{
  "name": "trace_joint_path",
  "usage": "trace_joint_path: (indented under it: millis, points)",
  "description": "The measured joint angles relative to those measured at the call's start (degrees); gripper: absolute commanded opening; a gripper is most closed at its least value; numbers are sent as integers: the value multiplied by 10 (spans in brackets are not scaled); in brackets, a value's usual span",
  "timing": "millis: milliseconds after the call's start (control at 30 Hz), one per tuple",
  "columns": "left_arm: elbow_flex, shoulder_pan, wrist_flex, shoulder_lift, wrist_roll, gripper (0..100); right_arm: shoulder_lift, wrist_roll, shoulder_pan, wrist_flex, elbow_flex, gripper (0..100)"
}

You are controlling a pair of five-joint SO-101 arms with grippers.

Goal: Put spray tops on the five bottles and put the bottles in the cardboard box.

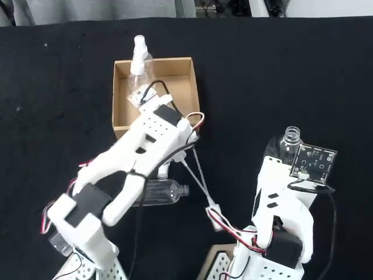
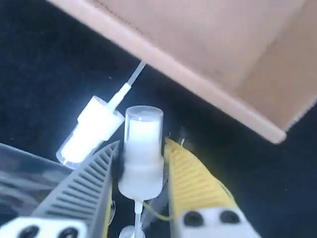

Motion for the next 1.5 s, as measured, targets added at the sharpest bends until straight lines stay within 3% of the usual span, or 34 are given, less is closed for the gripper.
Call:
trace_joint_path:
  millis: [367,833,1000,1500]
  points:
    - [47,2,-4,-86,-30,28,0,0,0,0,0,93]
    - [243,-2,-155,-295,-84,28,0,0,0,-1,9,93]
    - [293,-34,-197,-363,-85,28,0,0,0,-1,9,93]
    - [330,-73,-206,-464,-89,28,0,0,-15,-2,18,93]
